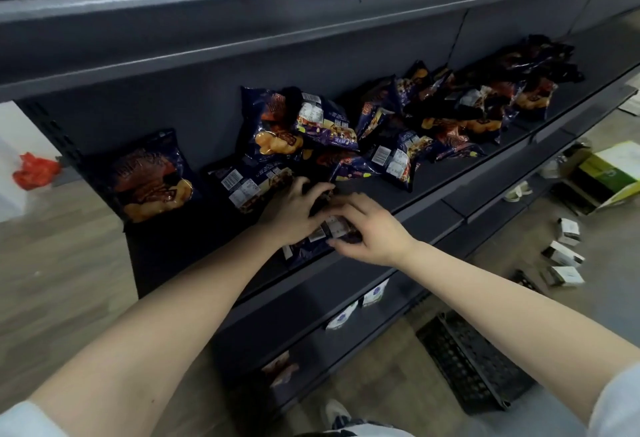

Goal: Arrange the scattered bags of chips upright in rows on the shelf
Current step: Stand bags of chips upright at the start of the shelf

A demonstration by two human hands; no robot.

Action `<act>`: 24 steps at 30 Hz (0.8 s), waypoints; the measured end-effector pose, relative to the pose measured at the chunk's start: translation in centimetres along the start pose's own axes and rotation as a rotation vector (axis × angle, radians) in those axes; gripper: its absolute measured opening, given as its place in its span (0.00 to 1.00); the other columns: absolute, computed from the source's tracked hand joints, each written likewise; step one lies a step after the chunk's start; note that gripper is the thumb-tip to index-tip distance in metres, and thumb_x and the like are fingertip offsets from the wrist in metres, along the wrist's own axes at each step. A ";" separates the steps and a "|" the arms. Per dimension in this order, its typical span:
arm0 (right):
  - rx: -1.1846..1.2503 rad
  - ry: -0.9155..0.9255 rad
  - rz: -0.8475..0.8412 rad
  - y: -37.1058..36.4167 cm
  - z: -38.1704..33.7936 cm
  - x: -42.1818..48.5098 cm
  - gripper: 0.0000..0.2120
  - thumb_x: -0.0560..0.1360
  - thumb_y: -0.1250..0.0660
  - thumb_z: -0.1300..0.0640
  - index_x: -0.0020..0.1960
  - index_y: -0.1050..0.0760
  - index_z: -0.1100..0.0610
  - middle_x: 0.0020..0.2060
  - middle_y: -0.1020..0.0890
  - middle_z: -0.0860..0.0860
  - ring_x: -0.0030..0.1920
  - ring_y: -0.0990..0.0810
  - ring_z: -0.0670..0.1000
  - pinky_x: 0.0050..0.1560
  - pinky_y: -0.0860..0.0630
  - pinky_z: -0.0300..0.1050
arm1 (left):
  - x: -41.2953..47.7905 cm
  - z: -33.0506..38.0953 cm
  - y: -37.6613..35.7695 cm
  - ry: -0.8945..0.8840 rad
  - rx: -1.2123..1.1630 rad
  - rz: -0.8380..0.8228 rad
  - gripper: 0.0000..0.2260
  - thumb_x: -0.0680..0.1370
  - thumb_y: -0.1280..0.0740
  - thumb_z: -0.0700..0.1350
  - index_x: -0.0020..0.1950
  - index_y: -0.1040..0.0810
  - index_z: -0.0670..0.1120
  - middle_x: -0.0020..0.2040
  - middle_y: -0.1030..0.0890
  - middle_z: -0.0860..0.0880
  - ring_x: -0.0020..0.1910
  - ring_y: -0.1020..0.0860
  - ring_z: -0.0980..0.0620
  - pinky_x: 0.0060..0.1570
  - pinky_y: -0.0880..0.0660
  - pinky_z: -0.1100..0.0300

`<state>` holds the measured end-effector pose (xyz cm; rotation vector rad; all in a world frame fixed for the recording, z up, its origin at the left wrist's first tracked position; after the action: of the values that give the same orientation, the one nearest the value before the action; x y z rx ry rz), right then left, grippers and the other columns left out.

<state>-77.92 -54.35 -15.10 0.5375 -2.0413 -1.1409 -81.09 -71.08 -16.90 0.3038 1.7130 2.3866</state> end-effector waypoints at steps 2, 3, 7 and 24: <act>0.014 0.018 -0.029 -0.8 -0.1 -0.5 0.23 0.71 0.27 0.53 0.62 0.26 0.63 0.61 0.25 0.59 0.60 0.25 0.59 0.60 0.27 0.52 | -0.1 0.0 -0.1 0.007 0.002 -0.005 0.21 0.79 0.44 0.60 0.72 0.42 0.61 0.71 0.41 0.46 0.57 0.26 0.41 0.47 0.24 0.49; 0.026 0.018 -0.018 -1.0 -0.2 -0.6 0.23 0.71 0.28 0.54 0.62 0.27 0.63 0.62 0.26 0.59 0.61 0.26 0.59 0.61 0.27 0.51 | -0.1 0.1 -0.1 0.001 0.019 0.000 0.21 0.79 0.44 0.57 0.72 0.43 0.60 0.71 0.41 0.45 0.57 0.26 0.41 0.48 0.24 0.49; 0.039 -0.031 0.002 -1.9 -0.2 -1.1 0.27 0.71 0.28 0.54 0.66 0.30 0.62 0.63 0.29 0.60 0.62 0.27 0.58 0.59 0.26 0.47 | -0.6 0.2 -0.1 -0.043 0.022 0.083 0.20 0.81 0.46 0.52 0.73 0.39 0.55 0.68 0.36 0.43 0.56 0.26 0.41 0.51 0.26 0.48; -0.255 0.065 -0.026 -2.4 -1.1 -1.4 0.27 0.67 0.29 0.60 0.65 0.27 0.62 0.64 0.26 0.62 0.67 0.29 0.62 0.62 0.26 0.56 | -0.9 0.1 -0.3 -0.063 -0.141 0.126 0.22 0.82 0.49 0.52 0.75 0.44 0.49 0.70 0.34 0.40 0.64 0.30 0.42 0.60 0.31 0.47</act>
<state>-76.17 -55.30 -17.28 0.4682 -1.8038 -1.3569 -80.23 -71.15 -17.17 0.4731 1.5314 2.5421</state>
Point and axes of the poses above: each hand's wrist, its own x-axis towards the middle knuckle, its own y-axis out of the back of the hand, z = x × y, the point moved 3 cm from there along x, towards the middle knuckle
